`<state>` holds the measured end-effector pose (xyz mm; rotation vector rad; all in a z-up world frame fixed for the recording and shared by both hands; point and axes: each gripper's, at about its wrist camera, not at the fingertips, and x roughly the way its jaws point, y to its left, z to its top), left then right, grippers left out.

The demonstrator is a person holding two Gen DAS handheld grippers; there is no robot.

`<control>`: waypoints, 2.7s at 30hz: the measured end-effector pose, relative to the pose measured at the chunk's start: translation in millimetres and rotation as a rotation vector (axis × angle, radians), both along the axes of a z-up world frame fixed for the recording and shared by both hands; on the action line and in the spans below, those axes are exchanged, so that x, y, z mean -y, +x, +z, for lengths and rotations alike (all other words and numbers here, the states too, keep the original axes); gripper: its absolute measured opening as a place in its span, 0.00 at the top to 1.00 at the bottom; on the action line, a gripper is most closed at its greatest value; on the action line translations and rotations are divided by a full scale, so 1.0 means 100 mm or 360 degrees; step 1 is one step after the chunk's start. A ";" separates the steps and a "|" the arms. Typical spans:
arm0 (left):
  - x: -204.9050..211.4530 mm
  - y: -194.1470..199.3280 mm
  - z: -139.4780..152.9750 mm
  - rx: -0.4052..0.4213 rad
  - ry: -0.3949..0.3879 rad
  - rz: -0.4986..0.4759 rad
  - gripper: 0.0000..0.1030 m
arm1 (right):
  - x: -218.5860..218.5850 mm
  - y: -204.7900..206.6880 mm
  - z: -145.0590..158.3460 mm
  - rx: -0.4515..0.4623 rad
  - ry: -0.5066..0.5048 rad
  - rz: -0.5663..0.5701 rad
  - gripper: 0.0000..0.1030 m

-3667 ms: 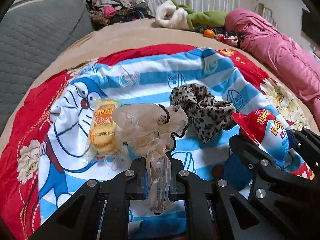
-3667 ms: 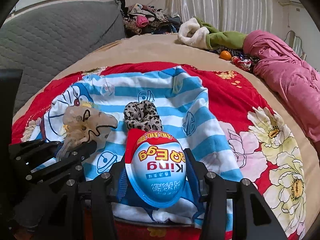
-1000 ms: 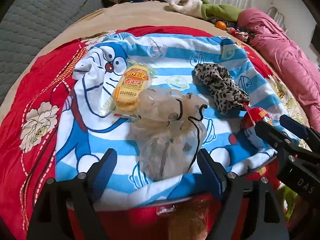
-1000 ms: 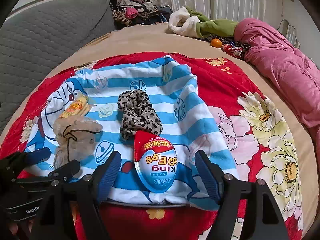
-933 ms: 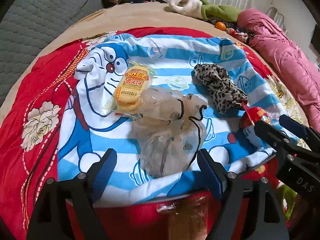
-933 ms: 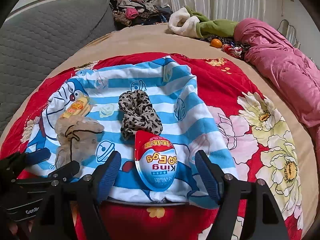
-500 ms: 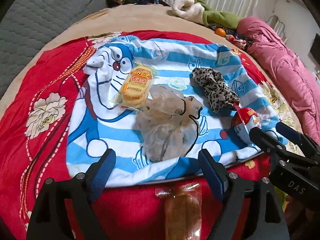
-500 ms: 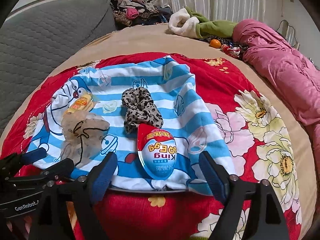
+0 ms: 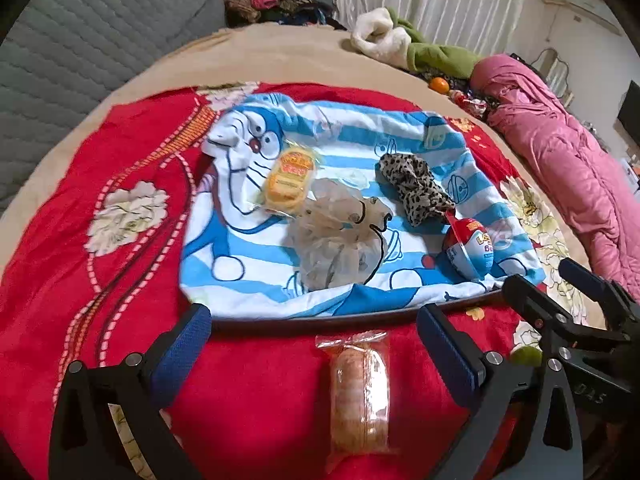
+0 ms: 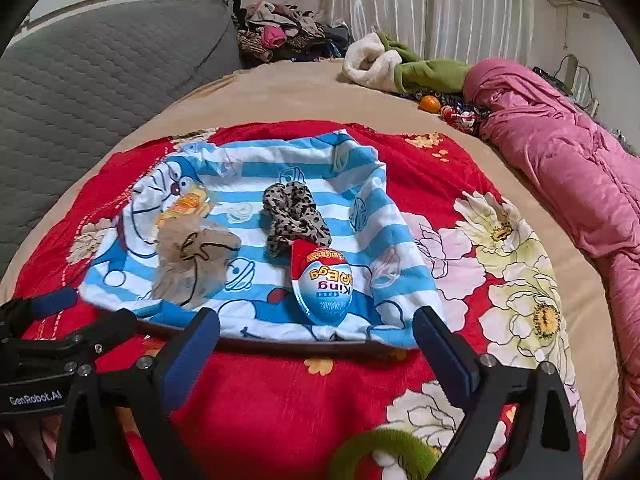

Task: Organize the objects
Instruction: 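Lift both open tools up and back away from the tray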

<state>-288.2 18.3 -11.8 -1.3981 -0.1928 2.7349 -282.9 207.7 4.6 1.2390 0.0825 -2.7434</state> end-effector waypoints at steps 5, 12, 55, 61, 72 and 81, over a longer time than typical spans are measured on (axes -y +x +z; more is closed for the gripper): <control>0.07 0.16 0.10 -0.0021 0.0000 0.0019 0.01 | 0.01 0.15 0.13 -0.0035 0.0003 0.0013 0.04; 0.20 0.37 0.24 -0.0062 -0.0012 0.0068 0.01 | 0.06 0.37 0.30 -0.0086 0.0006 0.0045 0.03; 0.05 2.06 1.28 -0.0483 0.0004 0.0092 0.01 | -0.13 2.03 1.32 -0.0495 -0.0021 0.0115 0.01; -0.03 2.31 1.38 -0.0546 0.0040 0.0099 0.01 | -0.22 2.25 1.37 -0.0537 0.0013 0.0109 0.01; -0.18 2.67 1.46 -0.0639 0.0012 0.0059 0.01 | -0.35 2.60 1.46 -0.0604 0.0000 0.0098 0.01; -0.26 2.72 1.27 -0.0597 -0.0003 0.0030 0.01 | -0.38 2.75 1.33 -0.0588 0.0025 0.0101 0.01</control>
